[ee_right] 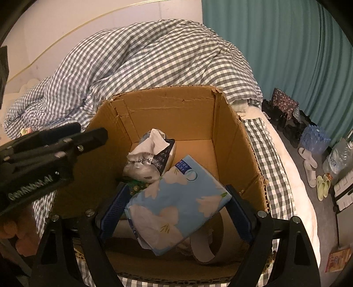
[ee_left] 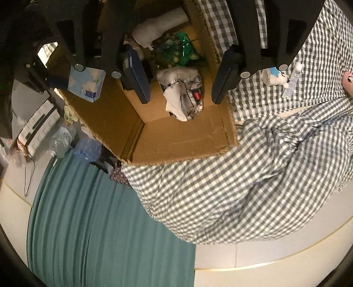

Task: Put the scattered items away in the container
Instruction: 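Open both grippers to drop the bracelet and tissue pack into the box, then move both open grippers back over the white tube and bunny toy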

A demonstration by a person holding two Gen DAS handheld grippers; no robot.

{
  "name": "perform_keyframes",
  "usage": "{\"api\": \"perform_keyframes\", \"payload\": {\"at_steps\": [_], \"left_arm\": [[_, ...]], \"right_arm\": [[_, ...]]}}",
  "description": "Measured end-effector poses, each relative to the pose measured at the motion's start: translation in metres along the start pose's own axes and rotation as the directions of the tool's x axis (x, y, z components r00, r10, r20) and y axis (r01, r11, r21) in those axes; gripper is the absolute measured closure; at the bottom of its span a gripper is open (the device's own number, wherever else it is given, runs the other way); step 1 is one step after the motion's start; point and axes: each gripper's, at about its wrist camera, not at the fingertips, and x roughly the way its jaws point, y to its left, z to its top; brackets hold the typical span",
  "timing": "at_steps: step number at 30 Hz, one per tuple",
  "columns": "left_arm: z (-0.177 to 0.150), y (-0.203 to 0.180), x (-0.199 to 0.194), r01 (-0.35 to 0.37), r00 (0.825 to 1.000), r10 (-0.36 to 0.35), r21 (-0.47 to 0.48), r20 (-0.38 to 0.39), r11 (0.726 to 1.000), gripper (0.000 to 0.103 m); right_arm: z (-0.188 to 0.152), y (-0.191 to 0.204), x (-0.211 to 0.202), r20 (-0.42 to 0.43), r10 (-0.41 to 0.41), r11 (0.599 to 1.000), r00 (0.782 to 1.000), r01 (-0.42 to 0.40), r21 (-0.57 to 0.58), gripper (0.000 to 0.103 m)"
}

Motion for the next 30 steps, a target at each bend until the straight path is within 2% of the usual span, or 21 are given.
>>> {"api": "perform_keyframes", "payload": {"at_steps": [3, 9, 20, 30], "left_arm": [[0.004, 0.003, -0.013, -0.004, 1.0, 0.005, -0.008, 0.023, 1.0, 0.042], [0.012, 0.007, -0.047, -0.004, 0.996, 0.006, -0.029, 0.085, 1.0, 0.036], [0.017, 0.017, -0.114, -0.018, 0.981, 0.026, -0.044, 0.19, 0.999, 0.031], [0.009, 0.03, -0.18, -0.034, 0.959, 0.049, -0.061, 0.279, 0.998, 0.028]], "right_arm": [[0.001, 0.003, -0.005, 0.007, -0.004, 1.0, 1.0, 0.004, 0.0, 0.015], [0.006, 0.015, -0.025, 0.04, -0.014, 1.0, 0.999, 0.015, -0.01, 0.006], [0.014, 0.034, -0.079, 0.145, -0.027, 0.999, 0.989, 0.029, -0.014, 0.005], [0.014, 0.058, -0.137, 0.244, -0.028, 0.999, 0.969, 0.037, -0.033, 0.005]]}}
